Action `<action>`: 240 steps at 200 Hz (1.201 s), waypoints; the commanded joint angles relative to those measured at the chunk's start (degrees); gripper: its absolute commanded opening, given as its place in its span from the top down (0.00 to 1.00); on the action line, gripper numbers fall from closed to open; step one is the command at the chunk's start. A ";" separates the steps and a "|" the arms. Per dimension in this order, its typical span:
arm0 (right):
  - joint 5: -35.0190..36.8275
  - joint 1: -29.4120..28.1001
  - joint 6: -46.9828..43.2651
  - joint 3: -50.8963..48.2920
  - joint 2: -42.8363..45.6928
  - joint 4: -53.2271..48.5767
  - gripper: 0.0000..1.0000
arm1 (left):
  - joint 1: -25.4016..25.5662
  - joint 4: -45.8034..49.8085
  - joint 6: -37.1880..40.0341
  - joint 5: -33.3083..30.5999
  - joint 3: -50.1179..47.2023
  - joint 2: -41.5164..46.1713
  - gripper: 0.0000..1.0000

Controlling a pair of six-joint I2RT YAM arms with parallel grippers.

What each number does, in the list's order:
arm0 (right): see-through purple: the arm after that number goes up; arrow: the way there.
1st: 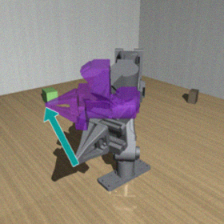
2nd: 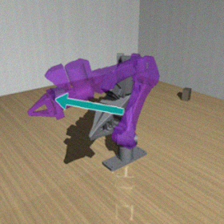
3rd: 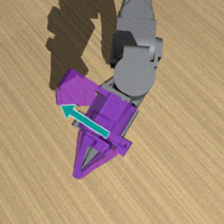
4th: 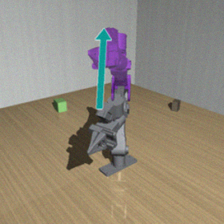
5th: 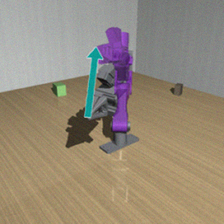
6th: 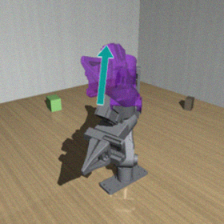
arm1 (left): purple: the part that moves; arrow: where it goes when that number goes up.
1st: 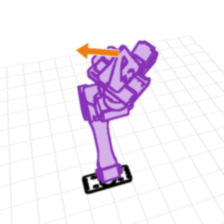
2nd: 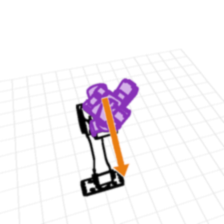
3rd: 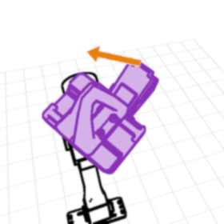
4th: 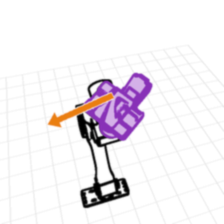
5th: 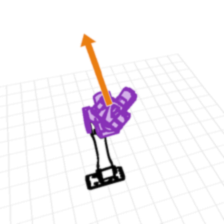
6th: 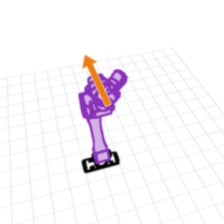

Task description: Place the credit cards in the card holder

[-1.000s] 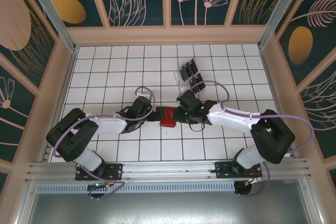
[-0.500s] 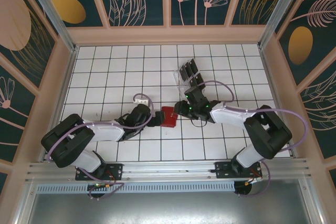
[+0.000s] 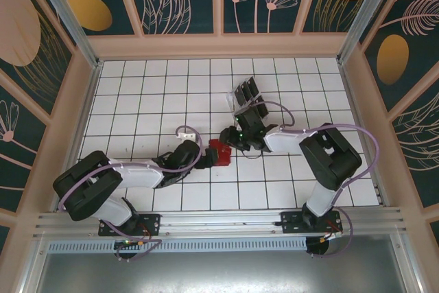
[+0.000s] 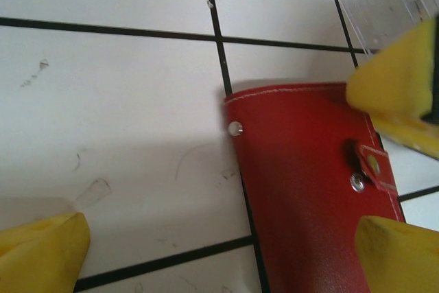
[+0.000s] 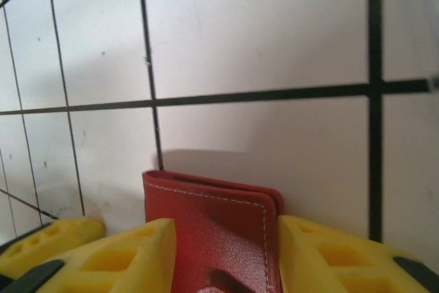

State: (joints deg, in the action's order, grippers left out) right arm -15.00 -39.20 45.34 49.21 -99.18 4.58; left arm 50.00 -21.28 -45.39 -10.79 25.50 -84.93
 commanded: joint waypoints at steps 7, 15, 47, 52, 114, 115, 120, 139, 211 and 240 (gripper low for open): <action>-0.64 0.40 -1.35 3.25 -0.97 -0.74 0.57 | 2.30 14.80 -3.96 6.31 1.20 -0.21 0.02; 0.14 0.52 -1.47 3.58 -0.29 -1.83 0.56 | 2.24 16.43 -2.88 4.44 2.72 0.10 0.02; 5.91 0.36 -2.04 5.11 3.88 -8.75 0.55 | -0.76 21.81 2.86 0.32 9.77 0.79 0.01; 6.85 0.16 -2.22 5.59 4.32 -10.26 0.55 | -1.90 22.41 3.74 0.20 10.76 0.88 0.01; 18.14 -6.12 -7.63 16.39 1.86 -29.53 0.56 | -15.54 26.55 16.40 3.23 19.99 -2.60 0.01; 18.14 -6.12 -7.63 16.39 1.86 -29.53 0.56 | -15.63 26.55 16.43 3.32 20.10 -2.69 0.01; 18.93 -6.75 -8.00 17.55 1.21 -30.69 0.56 | -16.33 26.44 16.56 4.16 20.42 -3.21 0.01; 21.83 -9.11 -9.67 22.93 -2.23 -35.82 0.56 | -17.90 24.77 15.78 8.48 20.70 -4.95 0.02; 29.53 -14.55 -13.82 34.10 -12.62 -47.30 0.59 | -17.92 23.61 15.70 13.11 19.62 -8.32 0.02; 30.32 -15.32 -14.05 34.33 -13.97 -48.03 0.60 | -17.92 23.43 15.51 13.09 19.13 -8.66 0.02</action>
State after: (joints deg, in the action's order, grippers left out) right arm 12.08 -53.45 32.60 81.54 -111.72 -39.44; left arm 32.08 2.81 -30.20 1.04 45.43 -93.06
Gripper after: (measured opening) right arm 0.401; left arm 0.985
